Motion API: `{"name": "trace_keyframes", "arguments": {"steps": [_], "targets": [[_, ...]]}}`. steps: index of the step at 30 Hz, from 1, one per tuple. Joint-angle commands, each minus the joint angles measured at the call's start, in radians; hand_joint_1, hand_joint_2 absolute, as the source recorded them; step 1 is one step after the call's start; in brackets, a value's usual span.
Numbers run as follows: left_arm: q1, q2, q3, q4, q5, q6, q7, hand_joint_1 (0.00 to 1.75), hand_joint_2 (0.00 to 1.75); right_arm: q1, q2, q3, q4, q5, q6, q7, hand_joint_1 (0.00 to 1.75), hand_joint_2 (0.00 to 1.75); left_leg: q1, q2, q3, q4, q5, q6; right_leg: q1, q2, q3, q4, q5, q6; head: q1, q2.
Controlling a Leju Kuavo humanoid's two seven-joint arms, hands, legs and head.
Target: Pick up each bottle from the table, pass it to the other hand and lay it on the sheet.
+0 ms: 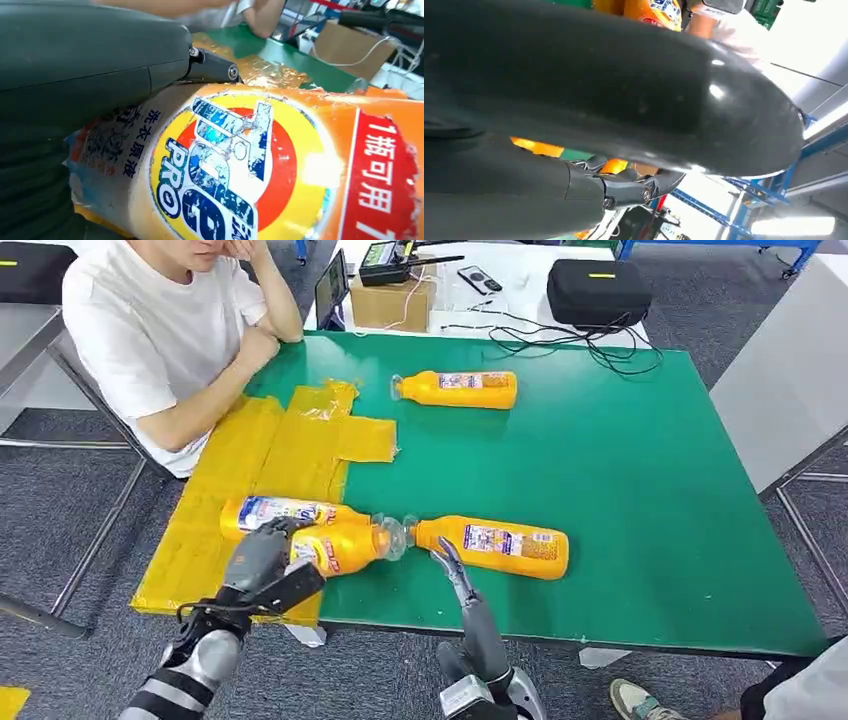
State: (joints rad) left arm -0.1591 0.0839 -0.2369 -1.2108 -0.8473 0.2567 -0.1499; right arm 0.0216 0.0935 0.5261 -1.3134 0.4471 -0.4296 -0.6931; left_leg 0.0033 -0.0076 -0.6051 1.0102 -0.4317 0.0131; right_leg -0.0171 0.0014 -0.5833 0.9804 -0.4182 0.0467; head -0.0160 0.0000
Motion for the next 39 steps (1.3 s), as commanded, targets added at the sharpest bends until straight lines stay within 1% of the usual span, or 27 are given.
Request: {"name": "trace_keyframes", "arguments": {"steps": [1,2,3,6,7,9,10,13,17,19,20,22,25,27,30,31,33,34,37,38,39], "targets": [[-0.054,0.083,0.076,0.024,0.028,-0.034,0.013,1.75,1.75,0.001,-0.029,-0.048,0.083,-0.070,-0.055,-0.005,0.00,0.00,0.001,0.000,0.003,-0.001,-0.001,-0.001,0.002,-0.001,0.003,-0.001,-0.001,-0.002,0.000,0.000],[-0.052,0.095,0.075,0.021,0.020,-0.045,0.018,1.75,1.75,0.005,-0.034,-0.053,0.082,-0.077,-0.061,-0.005,0.00,0.00,0.001,0.000,0.003,-0.001,-0.001,-0.001,0.002,-0.001,0.004,-0.001,-0.001,-0.002,0.000,0.000],[-0.044,0.123,0.075,0.013,-0.003,-0.061,0.030,1.75,1.75,0.010,-0.044,-0.061,0.077,-0.081,-0.080,-0.005,0.00,0.00,0.002,0.001,0.003,-0.001,-0.001,-0.001,0.002,0.000,0.003,-0.002,-0.001,-0.003,0.000,0.000],[-0.009,0.156,0.089,-0.024,-0.012,-0.091,0.037,1.75,1.75,0.023,-0.058,-0.080,0.064,-0.094,-0.092,-0.005,0.00,0.00,0.001,0.001,0.001,-0.001,-0.001,-0.001,0.001,0.000,0.000,-0.001,0.000,-0.001,0.000,0.000],[0.003,0.163,0.091,-0.036,-0.016,-0.097,0.038,1.75,1.75,0.025,-0.059,-0.086,0.064,-0.098,-0.090,-0.005,0.00,0.00,0.001,0.002,0.003,-0.001,-0.001,-0.001,0.001,0.001,0.002,-0.001,-0.001,-0.002,0.000,0.000],[0.019,0.169,0.095,-0.054,-0.017,-0.110,0.038,1.75,1.75,0.026,-0.059,-0.094,0.062,-0.104,-0.087,-0.005,0.00,0.00,0.001,0.003,0.002,0.000,-0.001,-0.001,0.001,0.002,0.001,-0.001,0.000,-0.002,0.000,0.000],[0.032,0.171,0.095,-0.073,-0.015,-0.119,0.036,1.75,1.75,0.027,-0.057,-0.096,0.063,-0.105,-0.088,-0.005,0.00,0.00,0.001,0.004,0.003,0.000,-0.002,-0.001,0.002,0.002,0.002,-0.001,-0.001,-0.002,0.000,0.000],[0.054,0.174,0.090,-0.127,0.012,-0.150,0.023,1.75,1.75,0.028,-0.054,-0.094,0.069,-0.107,-0.089,-0.005,0.00,0.00,0.001,0.003,0.001,0.000,-0.001,0.000,0.001,0.001,0.000,-0.001,-0.001,-0.001,0.000,0.000],[0.054,0.174,0.090,-0.127,0.012,-0.150,0.023,1.75,1.75,0.028,-0.054,-0.094,0.069,-0.107,-0.089,-0.005,0.00,0.00,0.002,0.002,0.003,0.000,-0.002,-0.001,0.002,0.000,0.003,-0.001,-0.002,-0.002,0.000,0.000],[0.054,0.174,0.090,-0.127,0.012,-0.150,0.023,1.75,1.75,0.028,-0.054,-0.094,0.069,-0.107,-0.089,-0.005,0.00,0.00,0.001,0.001,-0.001,0.000,-0.001,0.000,0.001,0.000,-0.001,-0.001,0.000,-0.001,0.000,0.000],[0.054,0.174,0.090,-0.127,0.012,-0.150,0.023,1.75,1.75,0.028,-0.054,-0.094,0.069,-0.107,-0.089,-0.005,0.00,0.00,0.002,0.002,0.003,0.000,-0.002,-0.001,0.002,0.000,0.003,-0.001,-0.002,-0.003,0.000,0.000],[0.053,0.179,0.078,-0.144,0.007,-0.156,0.024,1.75,1.75,0.025,-0.055,-0.088,0.075,-0.104,-0.094,-0.005,0.00,0.00,0.001,0.001,-0.001,0.000,-0.001,-0.001,0.001,0.000,-0.001,-0.001,-0.001,-0.001,0.000,0.000],[0.038,0.191,0.047,-0.151,-0.025,-0.167,0.032,1.75,1.75,0.022,-0.062,-0.073,0.080,-0.105,-0.101,-0.005,0.00,0.00,0.001,0.001,0.000,0.000,-0.001,-0.001,0.001,-0.001,0.000,-0.001,-0.001,-0.002,0.000,0.000],[0.001,0.190,0.015,-0.107,-0.044,-0.194,0.040,1.75,1.75,0.010,-0.066,-0.059,0.088,-0.106,-0.106,-0.005,0.00,0.00,0.001,0.000,-0.001,0.000,-0.001,-0.001,0.001,-0.001,-0.001,-0.001,-0.001,-0.002,0.000,0.000],[-0.065,0.170,-0.047,-0.006,-0.072,-0.220,0.035,1.75,1.75,-0.010,-0.067,-0.045,0.096,-0.115,-0.104,-0.005,0.00,0.00,0.001,-0.002,0.001,0.000,0.000,-0.001,0.002,-0.003,0.001,-0.001,-0.001,-0.002,0.000,0.000],[-0.119,0.150,-0.102,0.076,-0.097,-0.236,0.029,1.75,1.75,-0.022,-0.066,-0.040,0.101,-0.118,-0.101,-0.005,0.00,0.00,0.000,-0.003,0.000,-0.001,0.001,0.000,0.001,-0.005,0.000,-0.001,-0.001,-0.002,0.000,0.000],[-0.159,0.124,-0.140,0.143,-0.110,-0.234,0.030,1.75,1.75,-0.034,-0.062,-0.037,0.110,-0.120,-0.092,-0.005,0.00,0.00,0.001,-0.005,0.002,-0.002,0.001,-0.001,0.002,-0.007,0.003,-0.002,-0.002,-0.003,0.000,0.000],[-0.170,0.114,-0.148,0.162,-0.113,-0.226,0.033,1.75,1.75,-0.038,-0.059,-0.037,0.115,-0.120,-0.092,-0.005,0.00,0.00,0.000,-0.005,0.000,-0.001,0.001,0.000,0.000,-0.005,0.001,-0.001,-0.001,-0.001,0.000,0.000],[-0.170,0.114,-0.148,0.162,-0.113,-0.226,0.033,1.75,1.75,-0.038,-0.059,-0.037,0.115,-0.120,-0.092,-0.005,0.00,0.00,0.000,-0.002,0.001,-0.001,0.000,0.000,0.000,-0.002,0.001,-0.001,0.000,-0.001,0.000,0.000],[-0.168,0.120,-0.148,0.162,-0.113,-0.223,0.032,1.75,1.75,-0.036,-0.060,-0.036,0.112,-0.120,-0.093,-0.005,0.00,0.00,0.001,-0.002,0.004,-0.001,-0.001,-0.001,0.002,-0.003,0.005,-0.002,-0.001,-0.003,0.000,0.000],[-0.168,0.120,-0.148,0.162,-0.113,-0.223,0.032,1.75,1.75,-0.036,-0.060,-0.036,0.112,-0.120,-0.093,-0.005,0.00,0.00,0.001,-0.002,0.002,-0.001,0.000,0.000,0.001,-0.003,0.002,-0.001,-0.001,-0.002,0.000,0.000]]}}
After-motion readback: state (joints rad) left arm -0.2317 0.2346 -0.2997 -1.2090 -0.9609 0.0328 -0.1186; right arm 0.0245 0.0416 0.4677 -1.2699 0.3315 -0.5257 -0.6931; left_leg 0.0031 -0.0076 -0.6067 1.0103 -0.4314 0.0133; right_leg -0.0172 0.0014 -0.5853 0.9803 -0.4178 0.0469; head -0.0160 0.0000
